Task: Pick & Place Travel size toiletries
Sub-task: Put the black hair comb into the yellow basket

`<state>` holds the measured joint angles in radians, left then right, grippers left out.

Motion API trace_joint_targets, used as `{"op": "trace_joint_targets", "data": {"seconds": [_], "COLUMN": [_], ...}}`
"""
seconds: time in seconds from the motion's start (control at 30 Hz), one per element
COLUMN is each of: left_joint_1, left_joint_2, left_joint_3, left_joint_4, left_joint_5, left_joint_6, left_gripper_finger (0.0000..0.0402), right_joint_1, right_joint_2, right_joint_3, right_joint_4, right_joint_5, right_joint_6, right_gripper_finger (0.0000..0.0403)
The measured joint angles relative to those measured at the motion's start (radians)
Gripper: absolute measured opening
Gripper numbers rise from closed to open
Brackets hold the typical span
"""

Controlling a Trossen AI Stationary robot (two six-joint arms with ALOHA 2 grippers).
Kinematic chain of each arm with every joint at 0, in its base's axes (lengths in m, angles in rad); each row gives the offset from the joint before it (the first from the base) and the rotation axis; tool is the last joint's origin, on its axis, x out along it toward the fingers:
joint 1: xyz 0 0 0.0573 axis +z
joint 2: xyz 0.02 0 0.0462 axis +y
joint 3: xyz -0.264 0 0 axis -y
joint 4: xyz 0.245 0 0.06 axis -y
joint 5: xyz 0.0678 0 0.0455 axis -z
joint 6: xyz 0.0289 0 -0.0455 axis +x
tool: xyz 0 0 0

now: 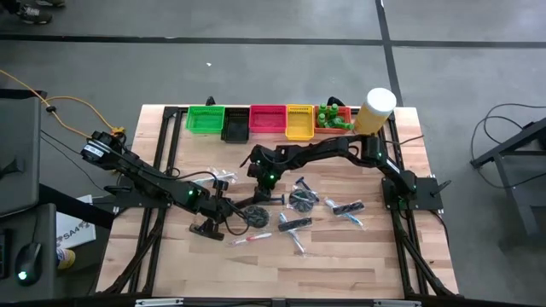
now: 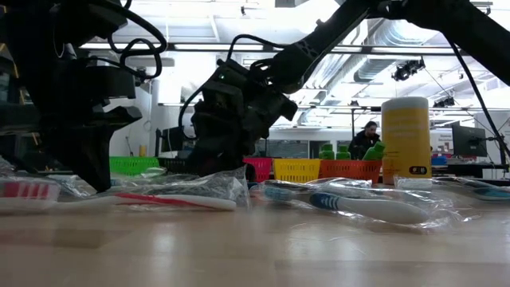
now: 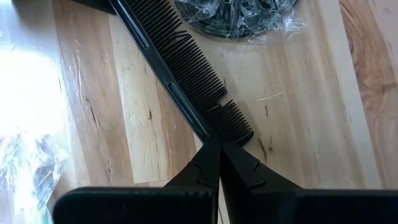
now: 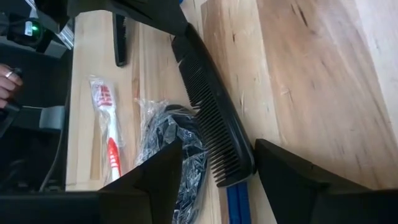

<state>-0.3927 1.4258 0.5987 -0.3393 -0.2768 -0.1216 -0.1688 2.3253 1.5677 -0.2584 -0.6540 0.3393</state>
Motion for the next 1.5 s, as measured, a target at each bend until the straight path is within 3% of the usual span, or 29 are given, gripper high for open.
{"op": "trace_joint_targets", "data": {"seconds": [0.17, 0.57, 0.83, 1.0, 1.33, 1.5], "left_joint_1": [0.000, 0.000, 0.000, 0.000, 0.000, 0.000], "left_joint_2": [0.000, 0.000, 0.000, 0.000, 0.000, 0.000], "left_joint_3": [0.000, 0.000, 0.000, 0.000, 0.000, 0.000], "left_joint_4": [0.000, 0.000, 0.000, 0.000, 0.000, 0.000], "left_joint_5": [0.000, 0.000, 0.000, 0.000, -0.003, -0.003], "left_joint_6": [-0.006, -0.013, -0.014, -0.019, -0.040, -0.041], "left_gripper_finger": [0.0000, 0.0000, 0.0000, 0.0000, 0.0000, 0.0000], "right_joint_1": [0.008, 0.012, 0.012, 0.009, 0.005, 0.051], "right_joint_2": [0.000, 0.000, 0.000, -0.001, -0.051, -0.073], "right_joint_3": [0.000, -0.001, -0.001, -0.001, -0.007, -0.006], "right_joint_4": [0.001, -0.001, -0.001, -0.003, -0.103, -0.089], "right_joint_5": [0.017, 0.035, 0.029, 0.048, -0.007, 0.203], "right_joint_6": [0.002, 0.001, -0.002, -0.001, -0.166, -0.325], "right_gripper_finger": [0.0187, 0.0083, 0.0057, 0.0068, 0.0148, 0.0167]}}
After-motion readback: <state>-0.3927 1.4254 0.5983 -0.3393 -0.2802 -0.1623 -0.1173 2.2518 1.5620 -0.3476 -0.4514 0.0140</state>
